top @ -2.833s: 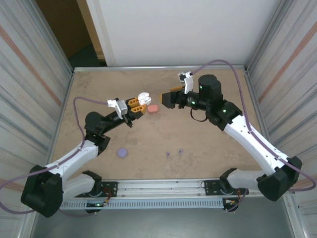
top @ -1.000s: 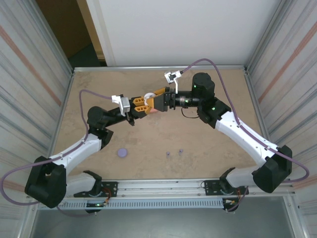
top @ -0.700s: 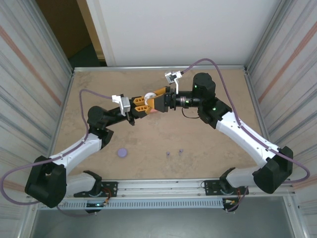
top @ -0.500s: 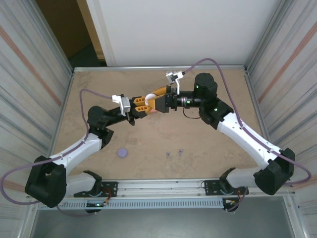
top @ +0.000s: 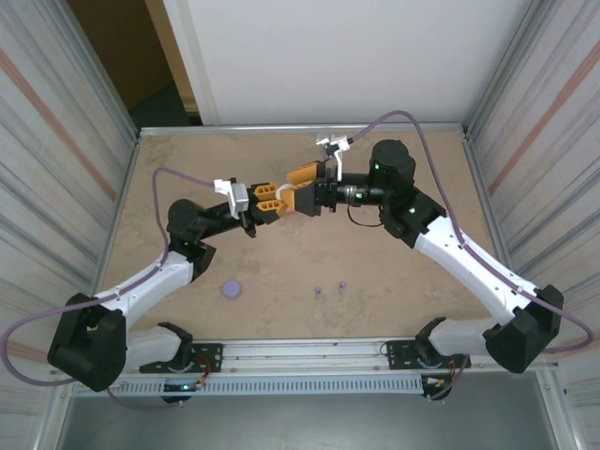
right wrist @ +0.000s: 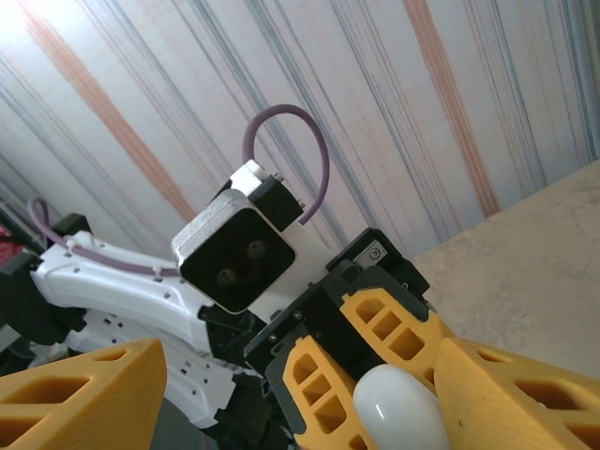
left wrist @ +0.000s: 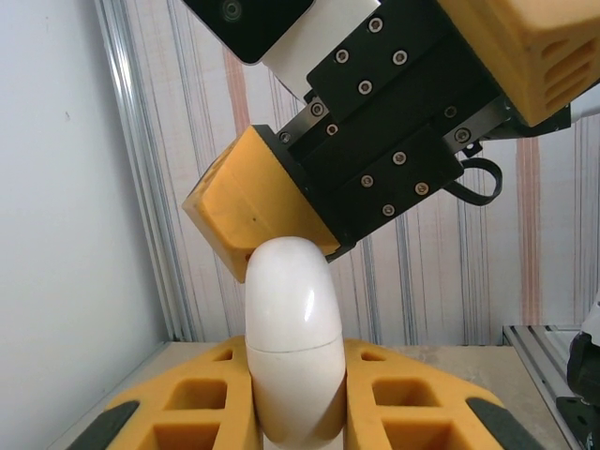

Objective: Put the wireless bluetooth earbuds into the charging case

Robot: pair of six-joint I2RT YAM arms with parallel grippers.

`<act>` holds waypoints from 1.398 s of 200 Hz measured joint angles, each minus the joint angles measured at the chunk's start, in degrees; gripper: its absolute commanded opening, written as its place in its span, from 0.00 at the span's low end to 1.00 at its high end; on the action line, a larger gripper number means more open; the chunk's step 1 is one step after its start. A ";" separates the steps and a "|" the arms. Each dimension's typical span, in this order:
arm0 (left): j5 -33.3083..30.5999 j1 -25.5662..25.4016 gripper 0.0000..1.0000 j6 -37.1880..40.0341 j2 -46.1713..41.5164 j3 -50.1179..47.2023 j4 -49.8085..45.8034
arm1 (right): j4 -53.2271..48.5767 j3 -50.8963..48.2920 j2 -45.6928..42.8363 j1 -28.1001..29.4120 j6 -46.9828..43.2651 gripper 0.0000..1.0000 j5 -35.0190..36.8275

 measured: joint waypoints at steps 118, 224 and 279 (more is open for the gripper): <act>-4.59 0.00 0.00 0.68 3.56 4.31 -10.08 | -10.62 -13.66 -15.34 -5.49 -2.45 0.80 29.31; -11.06 -0.31 0.00 4.15 22.14 22.69 -37.00 | -10.16 -32.87 -23.21 -21.75 9.29 1.00 35.56; -13.33 -3.87 0.00 8.28 36.48 36.87 -52.63 | -10.34 -33.77 -23.74 -23.50 11.10 1.00 35.58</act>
